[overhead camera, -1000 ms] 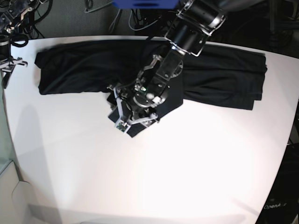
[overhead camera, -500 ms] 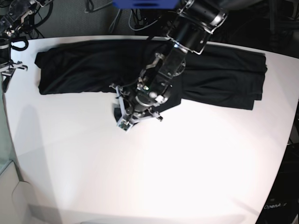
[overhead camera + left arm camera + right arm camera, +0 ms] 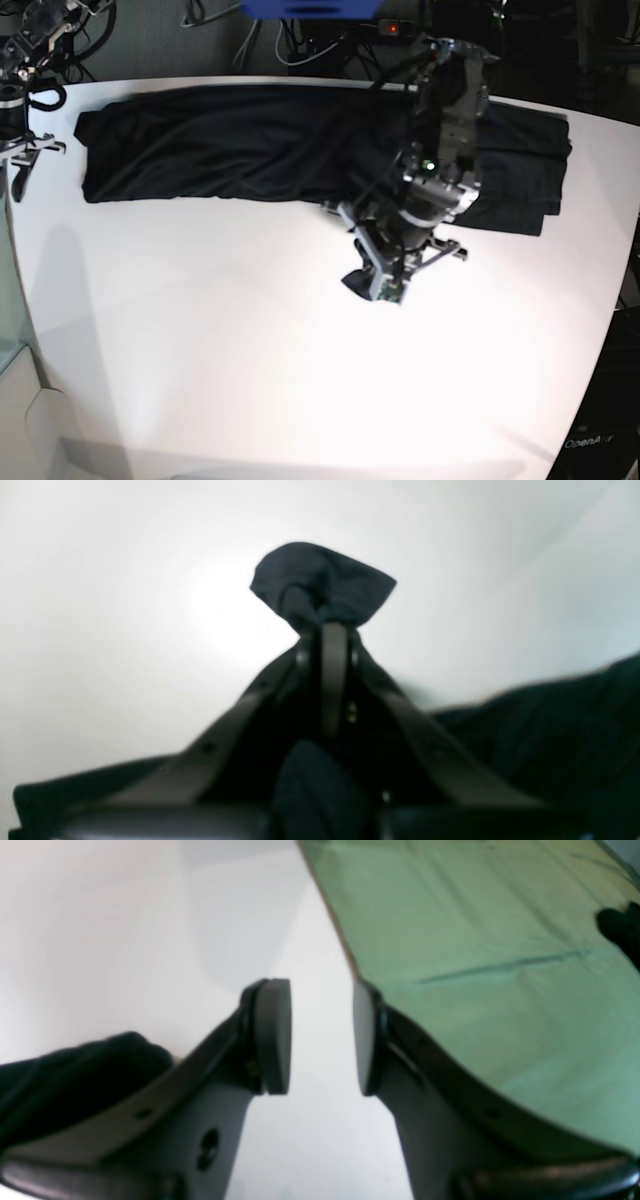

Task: Fold the T-shirt properly
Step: 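Release the cuff and grasp the shirt end with the left gripper, then lift the shirt end with the left gripper and fold it toward the right gripper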

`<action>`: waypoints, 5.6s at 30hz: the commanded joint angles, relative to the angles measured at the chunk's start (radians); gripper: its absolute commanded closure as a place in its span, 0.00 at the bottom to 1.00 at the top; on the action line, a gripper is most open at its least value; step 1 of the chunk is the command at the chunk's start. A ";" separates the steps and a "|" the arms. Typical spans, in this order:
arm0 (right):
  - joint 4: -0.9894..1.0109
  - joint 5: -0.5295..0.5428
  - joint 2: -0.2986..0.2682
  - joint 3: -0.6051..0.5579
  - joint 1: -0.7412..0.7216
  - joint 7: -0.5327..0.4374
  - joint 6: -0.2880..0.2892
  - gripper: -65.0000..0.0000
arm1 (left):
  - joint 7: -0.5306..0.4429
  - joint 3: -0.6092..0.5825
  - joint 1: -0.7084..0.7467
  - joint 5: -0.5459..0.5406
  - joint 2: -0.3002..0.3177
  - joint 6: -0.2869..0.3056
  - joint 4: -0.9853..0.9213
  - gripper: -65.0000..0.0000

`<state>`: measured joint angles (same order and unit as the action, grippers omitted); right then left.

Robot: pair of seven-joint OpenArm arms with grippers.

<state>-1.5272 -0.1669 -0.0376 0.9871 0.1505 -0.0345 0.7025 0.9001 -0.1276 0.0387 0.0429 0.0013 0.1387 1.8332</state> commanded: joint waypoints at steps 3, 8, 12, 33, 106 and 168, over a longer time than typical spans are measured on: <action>-0.016 0.022 -0.018 -0.010 0.001 -0.029 -0.004 0.66 | -0.017 0.039 0.073 -0.038 0.044 0.000 0.105 1.00; -0.016 0.023 -0.014 -0.020 0.001 -0.029 -0.004 0.66 | -0.025 0.196 0.185 -0.077 0.084 0.000 0.139 1.00; -0.016 0.023 -0.005 -0.021 -0.001 -0.031 -0.004 0.66 | -0.026 0.323 0.237 -0.136 0.108 0.002 0.139 1.00; 0.032 0.023 -0.014 -0.017 -0.001 -0.031 -0.004 0.66 | -0.026 0.556 0.352 -0.242 0.134 0.002 0.101 1.00; 0.034 0.023 -0.008 -0.020 0.001 -0.031 -0.004 0.66 | -0.169 0.710 0.183 -0.142 0.227 0.194 -0.208 0.30; 0.034 0.023 -0.008 -0.021 0.002 -0.031 -0.004 0.66 | 0.029 0.457 0.203 -0.013 0.073 0.195 0.150 1.00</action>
<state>-1.4780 -0.1596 -0.0303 0.9627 0.1562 -0.0368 0.7021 0.9447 0.3267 0.2485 0.0269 0.0669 0.3389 1.9602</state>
